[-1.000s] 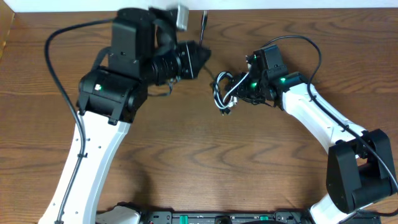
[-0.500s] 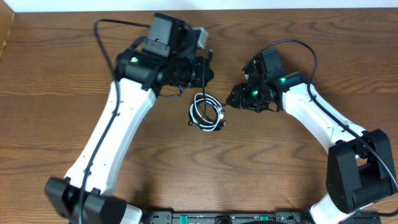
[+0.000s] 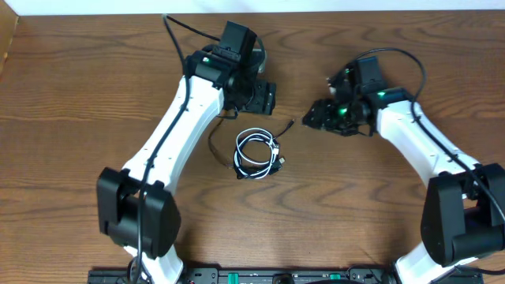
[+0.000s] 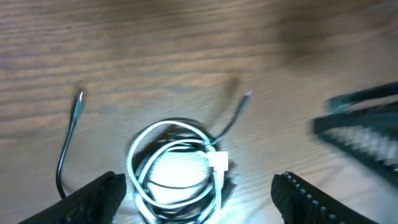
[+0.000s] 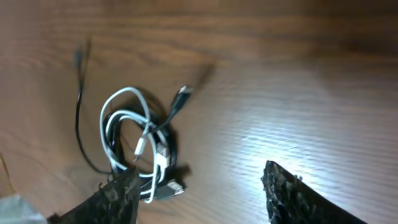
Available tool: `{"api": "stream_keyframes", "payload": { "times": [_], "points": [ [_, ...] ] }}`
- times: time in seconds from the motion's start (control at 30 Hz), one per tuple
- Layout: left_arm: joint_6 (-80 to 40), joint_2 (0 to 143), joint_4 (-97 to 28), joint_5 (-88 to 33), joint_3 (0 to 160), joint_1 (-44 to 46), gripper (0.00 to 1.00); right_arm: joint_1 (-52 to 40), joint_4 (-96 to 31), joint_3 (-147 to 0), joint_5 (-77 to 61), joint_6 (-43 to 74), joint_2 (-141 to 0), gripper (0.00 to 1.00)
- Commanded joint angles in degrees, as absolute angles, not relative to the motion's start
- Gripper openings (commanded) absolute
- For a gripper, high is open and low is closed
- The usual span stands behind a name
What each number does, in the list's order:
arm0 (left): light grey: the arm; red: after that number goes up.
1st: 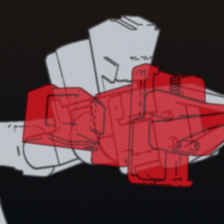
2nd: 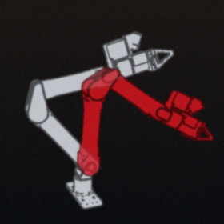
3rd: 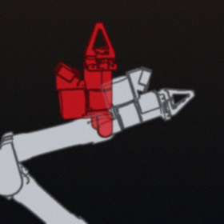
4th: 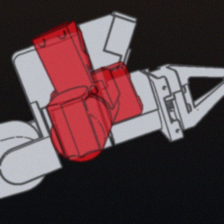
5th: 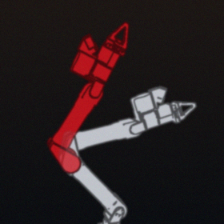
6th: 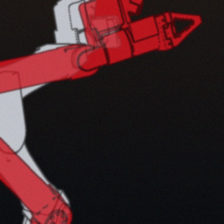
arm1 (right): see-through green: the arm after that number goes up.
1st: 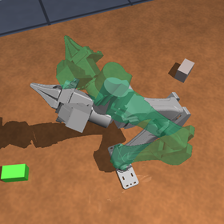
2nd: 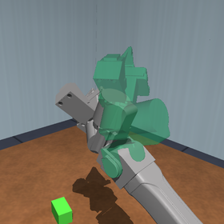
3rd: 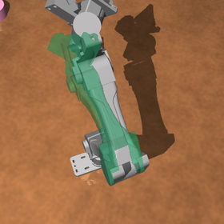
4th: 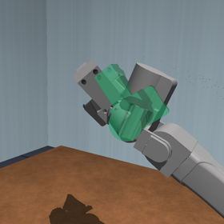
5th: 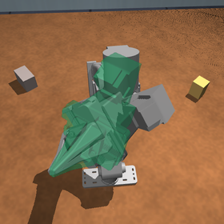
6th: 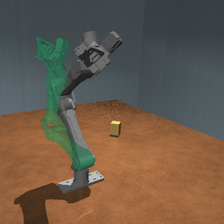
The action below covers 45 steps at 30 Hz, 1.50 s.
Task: Untangle cables
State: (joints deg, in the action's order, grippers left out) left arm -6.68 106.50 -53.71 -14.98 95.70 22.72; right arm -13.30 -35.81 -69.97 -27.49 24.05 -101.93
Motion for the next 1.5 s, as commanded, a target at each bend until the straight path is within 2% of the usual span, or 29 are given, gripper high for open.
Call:
{"api": "stream_keyframes", "payload": {
  "times": [0.0,0.23,0.4,0.8,1.0,1.47],
  "points": [
    [-2.3,106.1,-54.6,-12.4,95.9,22.8,0.80,-12.6,-36.1,-70.0,-29.1,21.8,-101.4,0.61],
    [3.0,104.9,-65.6,-13.2,95.6,26.1,0.80,-12.6,-36.1,-70.0,-28.1,19.6,-101.4,0.67],
    [3.0,105.1,-69.1,-12.8,91.0,29.8,0.68,-12.3,-36.2,-70.0,-27.3,19.0,-101.4,0.68],
    [3.0,105.1,-58.0,-15.2,76.1,30.7,0.63,-12.2,-36.9,-70.0,-27.3,18.1,-101.4,0.68],
    [8.3,105.2,-52.2,-17.8,72.0,30.7,0.63,-12.2,-37.0,-70.0,-27.4,18.2,-101.4,0.68],
    [10.7,106.0,-47.7,-17.9,67.9,32.1,0.63,-12.2,-36.9,-70.0,-31.0,18.2,-101.4,0.69]
  ]
}}
